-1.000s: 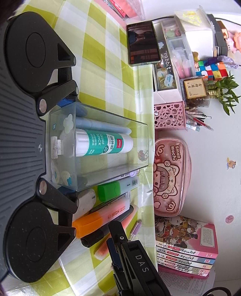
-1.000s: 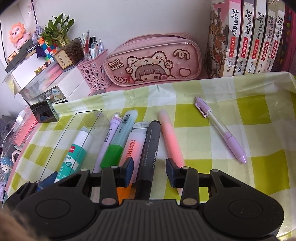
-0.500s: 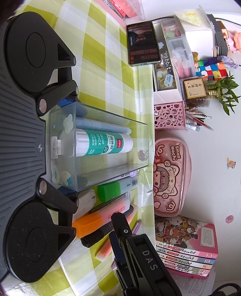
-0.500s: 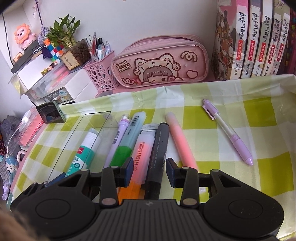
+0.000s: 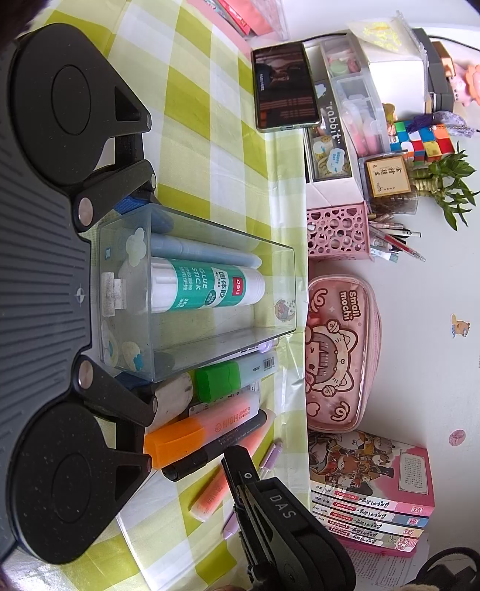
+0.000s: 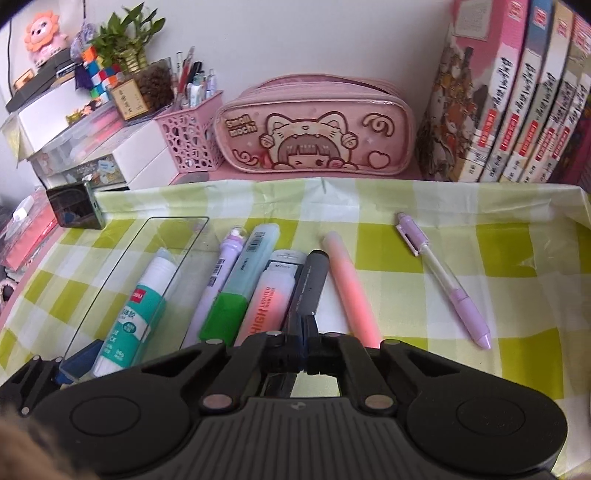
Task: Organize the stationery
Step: 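Grasp the black marker with the right tool, then lower the black marker into the clear box and release it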
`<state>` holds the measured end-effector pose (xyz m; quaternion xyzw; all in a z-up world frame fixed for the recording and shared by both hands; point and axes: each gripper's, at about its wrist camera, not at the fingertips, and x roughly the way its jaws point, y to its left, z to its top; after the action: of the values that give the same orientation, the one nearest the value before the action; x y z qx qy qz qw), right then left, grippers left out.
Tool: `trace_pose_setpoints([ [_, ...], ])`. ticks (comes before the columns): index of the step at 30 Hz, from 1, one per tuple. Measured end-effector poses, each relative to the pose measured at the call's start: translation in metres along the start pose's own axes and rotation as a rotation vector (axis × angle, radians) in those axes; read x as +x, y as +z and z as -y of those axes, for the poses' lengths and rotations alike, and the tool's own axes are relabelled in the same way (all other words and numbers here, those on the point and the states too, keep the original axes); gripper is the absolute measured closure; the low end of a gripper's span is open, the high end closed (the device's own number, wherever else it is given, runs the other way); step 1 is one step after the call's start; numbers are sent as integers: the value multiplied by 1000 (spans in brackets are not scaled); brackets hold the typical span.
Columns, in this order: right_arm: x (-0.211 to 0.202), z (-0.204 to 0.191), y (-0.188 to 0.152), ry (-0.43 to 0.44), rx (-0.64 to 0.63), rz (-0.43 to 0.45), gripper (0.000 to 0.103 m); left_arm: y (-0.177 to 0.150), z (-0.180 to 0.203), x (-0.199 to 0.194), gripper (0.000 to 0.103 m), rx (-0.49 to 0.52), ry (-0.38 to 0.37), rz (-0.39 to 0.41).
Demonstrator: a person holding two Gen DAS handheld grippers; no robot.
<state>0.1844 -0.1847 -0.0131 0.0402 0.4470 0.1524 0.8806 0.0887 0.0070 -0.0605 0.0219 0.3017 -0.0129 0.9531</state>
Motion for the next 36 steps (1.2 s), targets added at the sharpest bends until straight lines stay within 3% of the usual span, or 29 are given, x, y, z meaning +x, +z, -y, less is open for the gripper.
trace_pose_setpoints([
  [4,-1,5,-1,41,19,-6,84,0,0,0,30,1,0,0],
  [6,0,5,1,19,17,-1,76,0,0,0,30,1,1,0],
  [12,17,-3,6,27,5,-39,67,0,0,0,30,1,1,0],
  [21,2,17,4,39,117,24,71,0,-1,0,30,1,1,0],
  [29,-14,16,9,132,204,69,71,0,0,0,30,1,2,0],
  [36,-16,-5,9,247,205,67,71,0,0,0,30,1,2,1],
])
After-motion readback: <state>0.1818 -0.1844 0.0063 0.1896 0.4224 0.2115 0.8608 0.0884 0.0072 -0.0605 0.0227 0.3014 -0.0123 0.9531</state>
